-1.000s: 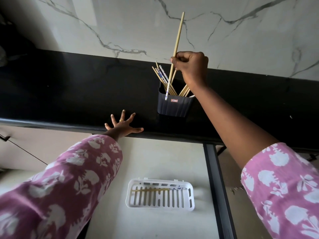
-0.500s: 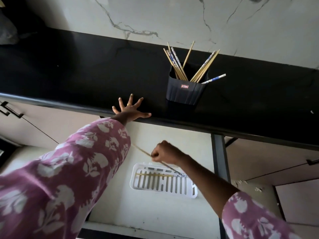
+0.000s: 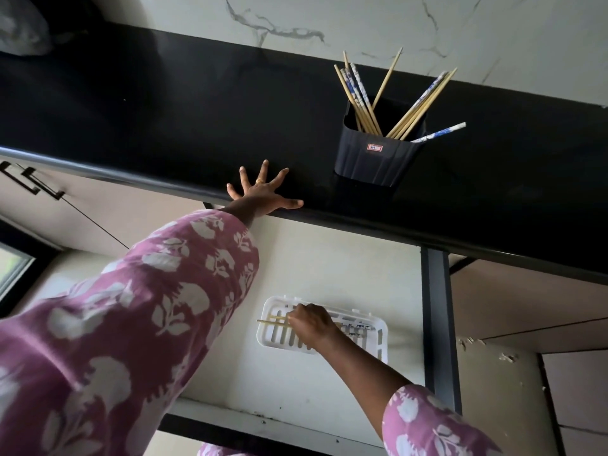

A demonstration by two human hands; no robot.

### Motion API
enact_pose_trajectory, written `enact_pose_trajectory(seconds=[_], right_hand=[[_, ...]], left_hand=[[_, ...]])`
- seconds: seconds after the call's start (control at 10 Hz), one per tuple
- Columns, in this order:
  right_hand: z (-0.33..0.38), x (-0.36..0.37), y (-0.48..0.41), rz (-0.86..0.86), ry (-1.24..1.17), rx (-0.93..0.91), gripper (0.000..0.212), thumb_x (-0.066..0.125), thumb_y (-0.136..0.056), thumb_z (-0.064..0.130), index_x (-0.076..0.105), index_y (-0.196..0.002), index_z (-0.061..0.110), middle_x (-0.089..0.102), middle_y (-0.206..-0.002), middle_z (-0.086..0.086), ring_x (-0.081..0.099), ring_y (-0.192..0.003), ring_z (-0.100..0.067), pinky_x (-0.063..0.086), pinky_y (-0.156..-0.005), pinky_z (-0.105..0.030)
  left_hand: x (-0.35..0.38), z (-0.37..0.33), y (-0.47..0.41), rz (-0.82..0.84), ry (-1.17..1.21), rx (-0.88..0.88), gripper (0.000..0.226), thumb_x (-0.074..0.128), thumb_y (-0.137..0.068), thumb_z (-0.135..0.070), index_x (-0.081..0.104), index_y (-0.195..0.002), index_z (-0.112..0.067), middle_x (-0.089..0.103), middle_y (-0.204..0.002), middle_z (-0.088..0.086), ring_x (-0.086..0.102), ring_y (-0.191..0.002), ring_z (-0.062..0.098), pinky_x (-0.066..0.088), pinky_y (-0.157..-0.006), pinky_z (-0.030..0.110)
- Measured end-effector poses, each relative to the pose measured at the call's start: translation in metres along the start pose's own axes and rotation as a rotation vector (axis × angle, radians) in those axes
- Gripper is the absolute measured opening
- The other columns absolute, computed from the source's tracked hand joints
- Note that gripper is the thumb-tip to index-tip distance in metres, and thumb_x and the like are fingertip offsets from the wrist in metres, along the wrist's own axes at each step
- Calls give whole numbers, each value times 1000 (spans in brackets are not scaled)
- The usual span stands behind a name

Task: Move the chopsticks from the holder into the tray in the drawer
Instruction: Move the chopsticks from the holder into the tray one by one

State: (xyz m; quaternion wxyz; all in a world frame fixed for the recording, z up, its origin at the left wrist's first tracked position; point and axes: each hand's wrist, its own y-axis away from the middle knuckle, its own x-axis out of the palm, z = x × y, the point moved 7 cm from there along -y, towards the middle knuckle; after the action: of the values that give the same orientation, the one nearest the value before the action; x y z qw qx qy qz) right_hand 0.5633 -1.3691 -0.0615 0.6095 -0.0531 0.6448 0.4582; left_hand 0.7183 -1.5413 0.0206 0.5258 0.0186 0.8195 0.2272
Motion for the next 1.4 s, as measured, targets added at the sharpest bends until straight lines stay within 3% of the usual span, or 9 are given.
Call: enact_pose_trajectory(seconds=[0.1, 0.3, 0.7, 1.1, 1.2, 1.3, 1.4], right_hand=[[-6, -1, -1, -12, 1, 28, 23, 47, -80, -11, 66, -92, -3, 69, -103, -20, 65, -99, -36, 46, -69, -32], [-9, 10, 3, -43, 14, 33, 24, 48, -82, -11, 64, -98, -4, 65, -113, -22, 60, -107, -38, 47, -81, -39], [-7, 23, -4, -123, 93, -7, 28, 52, -74, -18, 67, -88, 0, 68, -97, -19, 63, -98, -38, 51, -77, -39], [-18, 20, -2, -105, 25, 154, 23, 59, -77, -12, 68, -95, -1, 69, -102, -19, 63, -103, -37, 51, -80, -40], [-18, 17, 1, -113, 42, 122, 23, 55, -77, -14, 68, -91, 0, 69, -97, -18, 64, -99, -37, 52, -77, -39], [-7, -5, 13, -199, 207, -15, 12, 76, -58, 7, 70, -64, 15, 70, -66, -1, 68, -64, -18, 51, -52, -21], [-5, -36, 21, -379, 197, -190, 21, 82, -41, 16, 62, -46, 16, 59, -47, 2, 57, -40, -13, 41, -34, -16]], left_hand=[[0, -1, 1, -2, 3, -1, 94, 55, -63, -80, 3, -139, -60, -20, -155, -18, -31, -138, 35, -12, -103, 68], [-1, -1, 1, -7, 7, 3, 93, 55, -64, -79, 3, -139, -59, -20, -155, -17, -31, -138, 35, -12, -103, 68], [-2, -2, 2, -3, 11, -5, 93, 56, -66, -77, 4, -140, -58, -21, -155, -17, -31, -138, 35, -12, -103, 68], [0, 0, -1, -7, -4, -8, 94, 55, -64, -79, 2, -139, -60, -21, -155, -18, -30, -138, 35, -11, -103, 68], [-1, 0, -1, -3, -8, -6, 94, 55, -65, -79, 2, -139, -60, -21, -155, -17, -30, -138, 35, -11, -103, 68], [-1, -1, 1, -1, -13, -6, 93, 55, -65, -79, 2, -139, -59, -21, -155, -17, -30, -139, 35, -10, -103, 68], [-2, -1, 1, 12, -15, -3, 94, 55, -65, -79, 1, -140, -59, -22, -155, -17, -30, -138, 36, -10, -104, 68]])
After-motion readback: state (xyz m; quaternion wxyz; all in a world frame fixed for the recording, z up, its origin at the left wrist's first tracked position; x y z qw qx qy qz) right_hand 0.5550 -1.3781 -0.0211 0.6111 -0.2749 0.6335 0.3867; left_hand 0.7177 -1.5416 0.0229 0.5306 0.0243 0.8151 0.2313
